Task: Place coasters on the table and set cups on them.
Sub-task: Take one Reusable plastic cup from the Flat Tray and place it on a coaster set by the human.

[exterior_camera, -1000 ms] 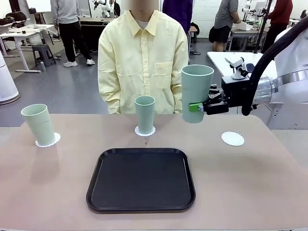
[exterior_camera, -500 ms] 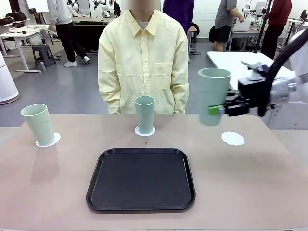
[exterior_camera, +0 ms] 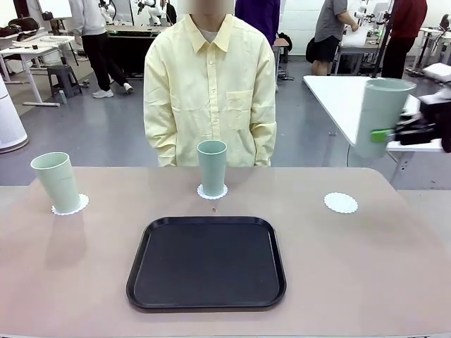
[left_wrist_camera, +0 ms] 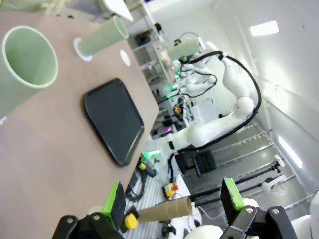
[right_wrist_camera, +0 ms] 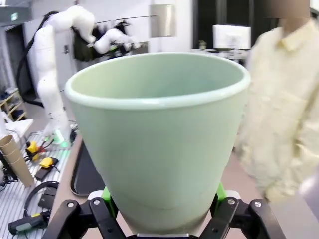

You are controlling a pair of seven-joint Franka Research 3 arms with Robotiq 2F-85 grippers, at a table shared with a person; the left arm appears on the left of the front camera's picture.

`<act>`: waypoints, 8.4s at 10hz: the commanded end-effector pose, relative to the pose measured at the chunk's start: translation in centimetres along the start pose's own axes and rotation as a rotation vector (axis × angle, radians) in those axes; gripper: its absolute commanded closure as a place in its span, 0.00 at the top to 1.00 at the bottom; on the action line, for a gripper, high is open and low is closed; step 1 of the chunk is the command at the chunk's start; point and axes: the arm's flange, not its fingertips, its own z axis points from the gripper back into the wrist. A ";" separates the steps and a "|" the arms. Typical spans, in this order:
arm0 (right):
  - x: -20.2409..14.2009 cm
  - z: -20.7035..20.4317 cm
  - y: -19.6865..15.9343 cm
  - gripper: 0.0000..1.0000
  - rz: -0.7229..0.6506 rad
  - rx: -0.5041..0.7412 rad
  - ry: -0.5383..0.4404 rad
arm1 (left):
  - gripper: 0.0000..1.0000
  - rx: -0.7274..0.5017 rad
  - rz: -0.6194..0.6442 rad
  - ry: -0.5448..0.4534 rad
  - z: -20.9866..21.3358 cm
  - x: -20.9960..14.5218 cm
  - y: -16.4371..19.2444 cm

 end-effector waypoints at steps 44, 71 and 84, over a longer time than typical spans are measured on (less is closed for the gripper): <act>-22.1 -7.3 -11.4 0.82 -0.021 0.216 0.043 | 1.00 -0.006 -0.001 0.001 0.1 0.0 -0.2; -6.8 -2.9 0.7 1.00 -0.385 -0.356 0.740 | 1.00 -0.006 -0.001 0.001 0.1 0.0 -0.2; 5.2 -9.8 8.1 1.00 -0.628 -0.716 1.352 | 1.00 -0.006 -0.001 0.001 0.1 0.0 -0.2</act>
